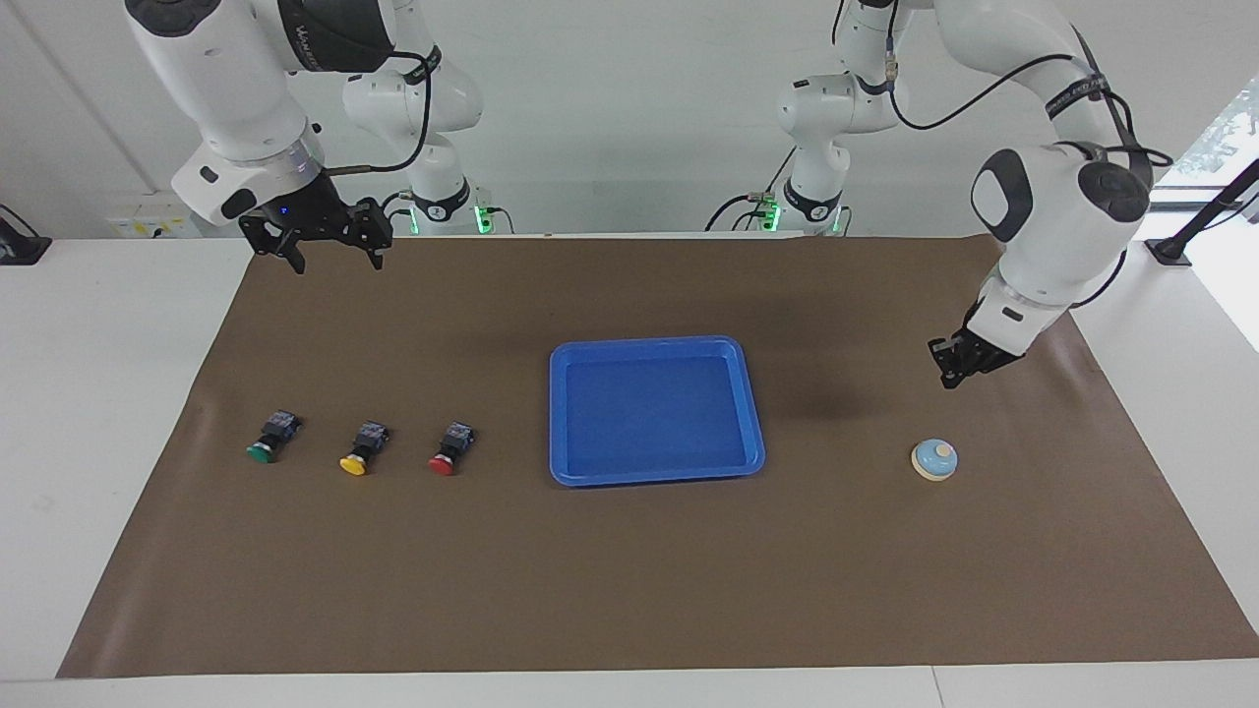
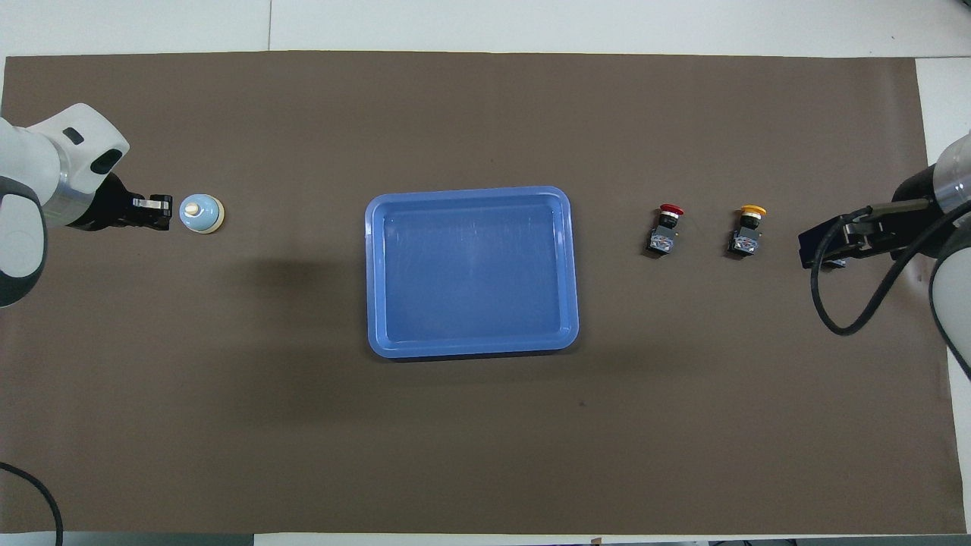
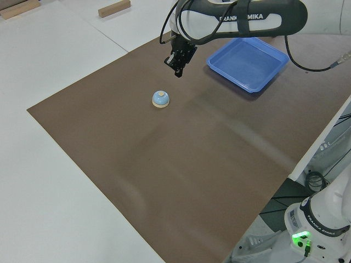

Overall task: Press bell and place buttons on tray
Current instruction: 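Move the left gripper onto the silver bell and press it down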

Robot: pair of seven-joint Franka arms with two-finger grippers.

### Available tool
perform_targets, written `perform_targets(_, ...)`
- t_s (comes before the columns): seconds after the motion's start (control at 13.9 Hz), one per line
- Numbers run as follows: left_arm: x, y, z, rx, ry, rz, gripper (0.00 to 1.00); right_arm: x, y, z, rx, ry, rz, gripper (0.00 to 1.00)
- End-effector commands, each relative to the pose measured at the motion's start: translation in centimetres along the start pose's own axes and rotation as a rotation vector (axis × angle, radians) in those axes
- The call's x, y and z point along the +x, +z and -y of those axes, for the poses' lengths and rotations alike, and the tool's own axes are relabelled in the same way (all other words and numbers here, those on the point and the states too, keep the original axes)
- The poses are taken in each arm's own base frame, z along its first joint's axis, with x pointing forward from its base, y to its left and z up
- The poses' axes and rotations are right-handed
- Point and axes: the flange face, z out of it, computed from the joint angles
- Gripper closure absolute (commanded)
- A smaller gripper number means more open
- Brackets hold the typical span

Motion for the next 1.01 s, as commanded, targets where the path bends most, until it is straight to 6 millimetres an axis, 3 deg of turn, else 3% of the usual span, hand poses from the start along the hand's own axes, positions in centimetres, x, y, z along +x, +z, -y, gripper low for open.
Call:
perform_targets(0.0,1.6,1.6,1.5,0.007,0.009,-0.021,1.0,-0.7,-0.2,-0.3,0.014,-0.015,0.007,0.0)
perform_targets(0.36,3.0,5.5,1.8,0.005,0.004,-0.041,1.0,-0.7,-0.2,-0.3,0.014,-0.015,0.007,0.0)
perform_targets(0.79,2.9,7.9,1.9,0.004,0.005,-0.038,1.0,-0.7,-0.2,-0.3,0.012,-0.014,0.008,0.0)
perform_targets(0.94,2.6,10.1,1.8,0.006,0.005,-0.05,1.0,-0.7,-0.2,-0.3,0.014,-0.015,0.007,0.0)
